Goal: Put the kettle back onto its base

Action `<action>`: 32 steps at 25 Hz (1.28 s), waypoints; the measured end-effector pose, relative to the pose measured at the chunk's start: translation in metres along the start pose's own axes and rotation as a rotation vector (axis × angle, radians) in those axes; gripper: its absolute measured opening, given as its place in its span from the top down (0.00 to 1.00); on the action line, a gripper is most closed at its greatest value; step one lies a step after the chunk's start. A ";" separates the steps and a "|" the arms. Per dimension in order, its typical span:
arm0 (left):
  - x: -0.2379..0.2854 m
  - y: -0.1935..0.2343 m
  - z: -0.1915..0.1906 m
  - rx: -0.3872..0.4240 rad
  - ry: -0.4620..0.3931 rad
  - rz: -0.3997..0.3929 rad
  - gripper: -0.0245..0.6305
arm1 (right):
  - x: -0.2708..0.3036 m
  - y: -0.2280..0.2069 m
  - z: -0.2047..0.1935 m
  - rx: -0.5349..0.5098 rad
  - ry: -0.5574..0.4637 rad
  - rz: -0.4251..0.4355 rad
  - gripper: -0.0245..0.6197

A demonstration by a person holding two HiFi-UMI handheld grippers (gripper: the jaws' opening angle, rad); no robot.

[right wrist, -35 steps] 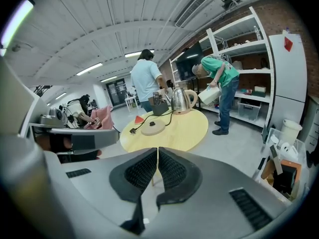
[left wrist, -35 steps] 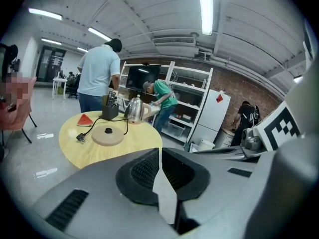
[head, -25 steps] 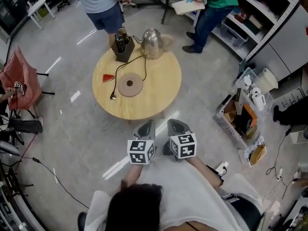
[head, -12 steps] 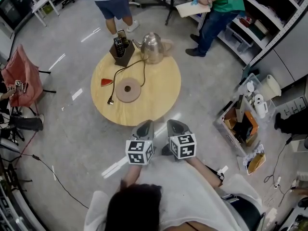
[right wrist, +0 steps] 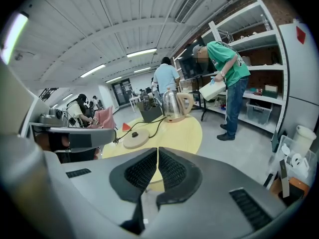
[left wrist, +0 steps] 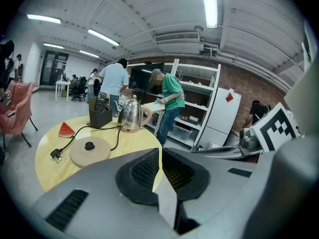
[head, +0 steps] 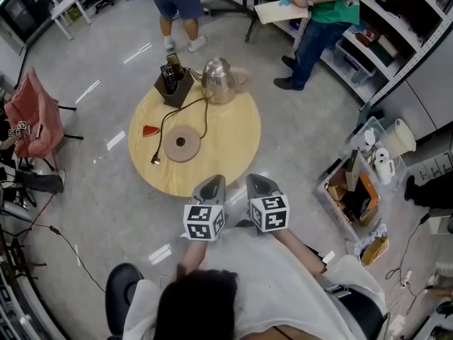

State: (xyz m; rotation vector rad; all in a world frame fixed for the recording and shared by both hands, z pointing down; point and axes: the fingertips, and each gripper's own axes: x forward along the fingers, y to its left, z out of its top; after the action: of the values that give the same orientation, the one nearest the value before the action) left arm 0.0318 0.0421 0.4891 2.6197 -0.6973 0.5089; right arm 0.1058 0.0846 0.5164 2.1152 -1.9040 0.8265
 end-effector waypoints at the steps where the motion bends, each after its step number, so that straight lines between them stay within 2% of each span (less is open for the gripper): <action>1: 0.004 -0.001 0.001 -0.004 -0.001 0.002 0.90 | 0.002 -0.004 0.001 0.000 0.002 0.003 0.92; 14: 0.045 -0.019 0.012 -0.028 -0.011 0.033 0.90 | 0.018 -0.051 0.014 0.007 0.012 0.039 0.92; 32: 0.054 -0.046 0.015 -0.042 -0.039 -0.010 0.90 | 0.021 -0.056 0.014 -0.003 0.013 0.078 0.92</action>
State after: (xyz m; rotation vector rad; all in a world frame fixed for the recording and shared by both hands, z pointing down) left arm 0.1040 0.0513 0.4875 2.5989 -0.6997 0.4371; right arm 0.1639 0.0692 0.5279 2.0409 -1.9911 0.8501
